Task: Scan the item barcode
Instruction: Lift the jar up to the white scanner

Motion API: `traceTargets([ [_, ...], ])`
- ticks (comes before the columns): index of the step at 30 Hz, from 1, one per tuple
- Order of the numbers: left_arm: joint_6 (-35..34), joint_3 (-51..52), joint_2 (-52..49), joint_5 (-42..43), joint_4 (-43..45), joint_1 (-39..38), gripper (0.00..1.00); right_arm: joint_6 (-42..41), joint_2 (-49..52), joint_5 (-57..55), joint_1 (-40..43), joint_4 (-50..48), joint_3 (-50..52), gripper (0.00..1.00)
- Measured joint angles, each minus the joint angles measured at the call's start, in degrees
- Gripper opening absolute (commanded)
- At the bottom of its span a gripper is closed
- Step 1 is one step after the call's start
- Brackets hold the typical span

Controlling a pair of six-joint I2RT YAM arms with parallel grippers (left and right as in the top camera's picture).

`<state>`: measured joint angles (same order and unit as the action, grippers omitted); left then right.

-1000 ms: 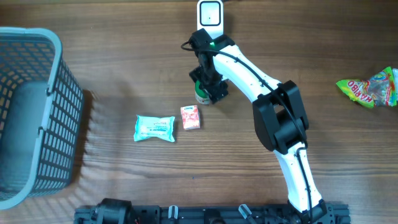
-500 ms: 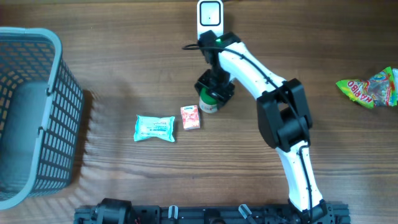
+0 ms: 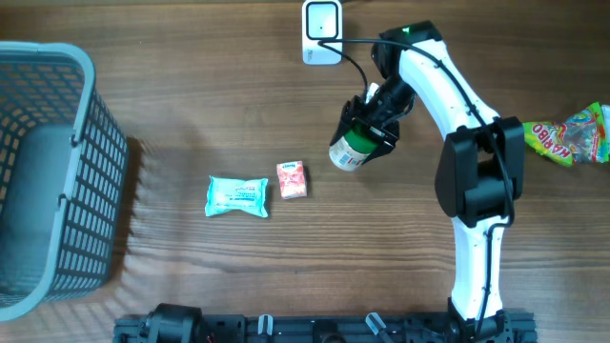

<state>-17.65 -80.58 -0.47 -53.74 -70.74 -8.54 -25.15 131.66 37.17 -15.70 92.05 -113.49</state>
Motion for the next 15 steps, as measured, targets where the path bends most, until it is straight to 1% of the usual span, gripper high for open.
traceTargets([
  [5, 0.0, 0.0, 0.0, 0.0, 0.0, 0.0, 1.00, 1.3, -1.7, 0.4, 0.0, 0.0, 0.0, 0.42],
  [8, 0.0, 0.0, 0.0, 0.0, 0.0, 0.0, 1.00, 1.5, -4.6, 0.5, 0.0, 0.1, 0.2, 0.42],
  [12, 0.0, 0.0, 0.0, 0.0, 0.0, 0.0, 1.00, 1.4, -11.8, 0.5, -0.4, 0.1, 0.6, 0.42],
  [15, 0.0, 0.0, 0.0, 0.0, 0.0, 0.0, 1.00, 0.7, -18.2, 0.5, -2.4, 0.1, 0.6, 0.42],
])
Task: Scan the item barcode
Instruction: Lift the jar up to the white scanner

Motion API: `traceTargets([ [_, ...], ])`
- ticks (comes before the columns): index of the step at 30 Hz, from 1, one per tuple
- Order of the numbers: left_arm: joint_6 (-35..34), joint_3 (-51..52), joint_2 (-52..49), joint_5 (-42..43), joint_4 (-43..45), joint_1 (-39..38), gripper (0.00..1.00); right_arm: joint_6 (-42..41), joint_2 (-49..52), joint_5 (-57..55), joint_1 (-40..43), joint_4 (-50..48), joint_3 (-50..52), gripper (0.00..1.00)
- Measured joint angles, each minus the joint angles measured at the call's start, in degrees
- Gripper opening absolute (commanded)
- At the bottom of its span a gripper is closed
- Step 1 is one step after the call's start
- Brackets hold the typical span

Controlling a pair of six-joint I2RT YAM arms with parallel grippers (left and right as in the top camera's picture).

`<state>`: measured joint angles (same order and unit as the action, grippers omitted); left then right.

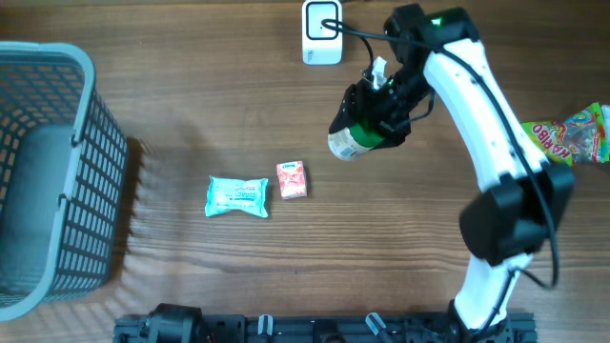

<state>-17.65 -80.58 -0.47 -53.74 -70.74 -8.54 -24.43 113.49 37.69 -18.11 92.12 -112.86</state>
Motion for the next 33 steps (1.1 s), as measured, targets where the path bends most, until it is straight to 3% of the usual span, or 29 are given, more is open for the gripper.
traceTargets([
  [8, 0.0, 0.0, 0.0, 0.0, 0.0, 0.0, 1.00, -4.3, -14.5, -6.6, -10.6, 0.2, 0.0, 0.41],
  [12, 0.0, 0.0, 0.0, 0.0, 0.0, 0.0, 1.00, -8.6, -15.7, -21.7, -10.8, -4.9, 0.0, 0.43],
  [13, 0.0, 0.0, 0.0, 0.0, 0.0, 0.0, 1.00, -10.0, -15.7, -27.0, -10.7, -9.2, 0.2, 0.44],
  [16, 0.0, 0.0, 0.0, 0.0, 0.0, 0.0, 1.00, -10.9, -15.7, -36.6, -10.6, -24.3, 2.6, 0.33],
  [17, 0.0, 0.0, 0.0, 0.0, 0.0, 0.0, 1.00, -10.9, -15.7, -39.4, -10.6, -30.6, 3.8, 0.33],
  [19, 0.0, 0.0, 0.0, 0.0, 0.0, 0.0, 1.00, -10.9, -15.5, -46.0, -10.6, -41.8, 7.6, 0.44],
  [23, 0.0, 0.0, 0.0, 0.0, 0.0, 0.0, 1.00, -10.6, -13.9, -57.0, -10.6, -65.2, 18.6, 0.45],
  [33, 0.0, 0.0, 0.0, -0.1, 0.0, 0.0, 1.00, 6.8, 10.7, -63.5, -10.4, -116.2, 23.8, 0.43],
])
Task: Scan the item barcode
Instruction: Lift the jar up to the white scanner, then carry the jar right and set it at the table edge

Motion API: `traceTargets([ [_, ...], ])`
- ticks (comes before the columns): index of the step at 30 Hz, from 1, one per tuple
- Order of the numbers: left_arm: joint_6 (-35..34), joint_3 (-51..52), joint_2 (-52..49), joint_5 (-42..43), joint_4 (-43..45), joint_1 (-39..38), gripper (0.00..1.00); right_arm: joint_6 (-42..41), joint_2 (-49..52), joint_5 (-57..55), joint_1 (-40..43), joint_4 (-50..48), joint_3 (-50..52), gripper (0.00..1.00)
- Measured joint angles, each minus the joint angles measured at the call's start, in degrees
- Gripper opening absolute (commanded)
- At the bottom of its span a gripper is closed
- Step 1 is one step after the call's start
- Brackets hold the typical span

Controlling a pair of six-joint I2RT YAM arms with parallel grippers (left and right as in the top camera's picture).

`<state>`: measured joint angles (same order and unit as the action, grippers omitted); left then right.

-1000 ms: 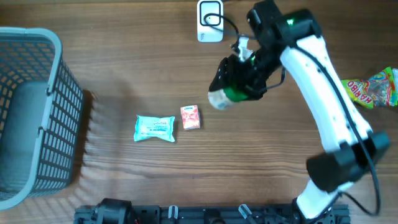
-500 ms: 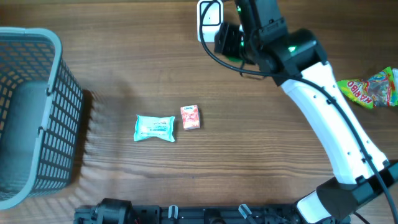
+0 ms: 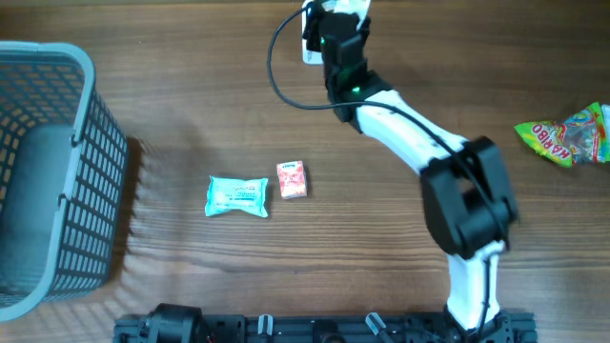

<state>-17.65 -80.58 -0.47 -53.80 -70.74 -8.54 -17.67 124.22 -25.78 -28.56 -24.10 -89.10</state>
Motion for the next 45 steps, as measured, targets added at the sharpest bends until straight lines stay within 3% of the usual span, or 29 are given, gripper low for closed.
traceTargets([
  [7, 0.0, 0.0, 0.0, 0.1, 0.0, 0.0, 1.00, 5.4, 9.6, 3.7, 1.0, -21.2, 0.2, 0.42],
  [16, 0.0, 0.0, 0.0, 0.1, 0.0, 0.0, 1.00, 7.1, 11.7, 9.2, 4.2, -20.9, -0.4, 0.43],
  [18, 0.0, 0.0, 0.0, 0.1, 0.0, 0.0, 1.00, 9.6, 10.7, 8.5, 4.1, -15.4, -0.7, 0.40],
  [24, 0.0, 0.0, 0.0, 0.1, 0.2, 0.0, 1.00, 8.4, -9.9, 6.6, 8.5, 26.5, -1.4, 0.42],
  [27, 0.0, 0.0, 0.0, 0.1, 0.1, 0.0, 1.00, 1.9, -19.6, 8.7, 19.5, 42.1, -2.6, 0.40],
  [32, 0.0, 0.0, 0.0, 0.1, 0.0, 0.0, 1.00, -5.6, -18.8, 15.3, 40.5, 66.3, -2.2, 0.38],
  [36, 0.0, 0.0, 0.0, 0.1, 0.0, 0.0, 1.00, -8.0, -18.7, 17.9, 53.4, 78.4, -2.0, 0.38],
  [39, 0.0, 0.0, 0.0, 0.1, 0.0, 0.0, 1.00, -8.3, -18.7, 18.8, 62.8, 81.8, -2.0, 0.43],
  [45, 0.0, 0.0, 0.0, 0.1, 0.0, 0.0, 1.00, -7.6, -17.8, 20.3, 79.4, 73.2, 3.9, 0.48],
])
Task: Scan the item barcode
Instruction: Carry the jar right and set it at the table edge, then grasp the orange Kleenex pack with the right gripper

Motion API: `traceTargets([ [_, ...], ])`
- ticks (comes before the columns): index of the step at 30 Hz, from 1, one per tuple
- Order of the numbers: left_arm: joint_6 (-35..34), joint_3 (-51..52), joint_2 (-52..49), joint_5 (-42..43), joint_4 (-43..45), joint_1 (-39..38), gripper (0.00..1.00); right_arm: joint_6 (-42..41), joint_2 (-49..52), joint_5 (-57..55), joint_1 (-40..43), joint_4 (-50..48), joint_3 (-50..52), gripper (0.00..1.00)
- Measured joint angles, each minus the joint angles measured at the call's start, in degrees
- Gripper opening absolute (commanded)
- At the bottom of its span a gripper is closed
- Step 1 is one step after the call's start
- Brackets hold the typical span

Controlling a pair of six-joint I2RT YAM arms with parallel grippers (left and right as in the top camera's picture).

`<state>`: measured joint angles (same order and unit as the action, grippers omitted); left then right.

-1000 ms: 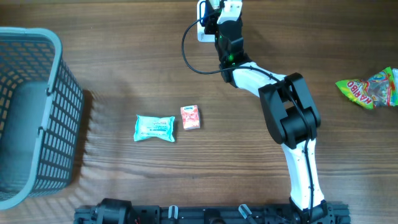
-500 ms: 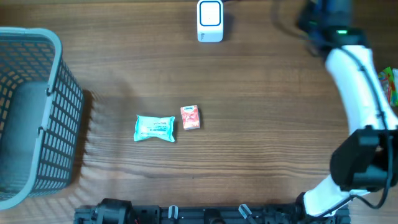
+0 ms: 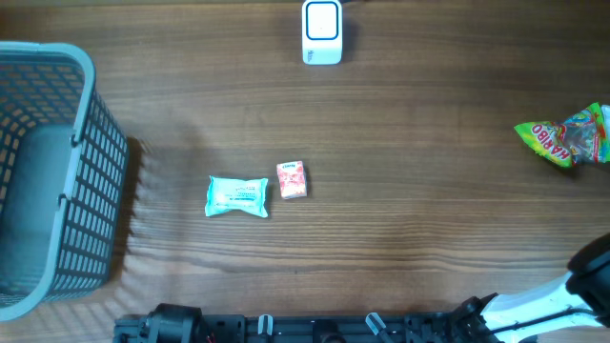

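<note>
The white barcode scanner with a blue-outlined face stands at the far edge of the table, uncovered. On the wood lie a pale blue packet, a small red box beside it, and a green Haribo bag at the right edge. Only a white and black stretch of my right arm shows in the bottom right corner; its gripper is outside the frame. My left arm and gripper are out of view. No item is in front of the scanner.
A grey plastic basket fills the left side of the table. The arms' black base rail runs along the near edge.
My right arm was stretched across the table over the scanner. It now sits in the bottom right corner with its gripper out of frame. The scanner is uncovered.
My right gripper held a green-and-white can mid-table, right of the red box. Then it held the can closer to the scanner. Then the arm reached over the scanner, hiding the can. Now the arm is back at the corner and the can is out of view.
</note>
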<state>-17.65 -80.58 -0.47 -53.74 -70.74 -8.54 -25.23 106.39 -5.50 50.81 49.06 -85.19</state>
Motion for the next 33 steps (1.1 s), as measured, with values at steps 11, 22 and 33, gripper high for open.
traceTargets([
  [11, 0.0, 0.0, 0.0, 0.0, 0.0, 0.0, 1.00, 3.9, 11.6, 7.6, 1.5, 1.2, -4.4, 1.00],
  [22, 0.0, 0.0, 0.0, 0.0, 0.0, 0.0, 1.00, 2.7, -4.7, 19.6, -27.7, 38.8, -41.9, 1.00],
  [33, 0.0, 0.0, 0.0, 0.0, 0.0, 0.0, 1.00, -14.8, 8.3, 26.7, -76.1, 26.3, -23.6, 0.93],
])
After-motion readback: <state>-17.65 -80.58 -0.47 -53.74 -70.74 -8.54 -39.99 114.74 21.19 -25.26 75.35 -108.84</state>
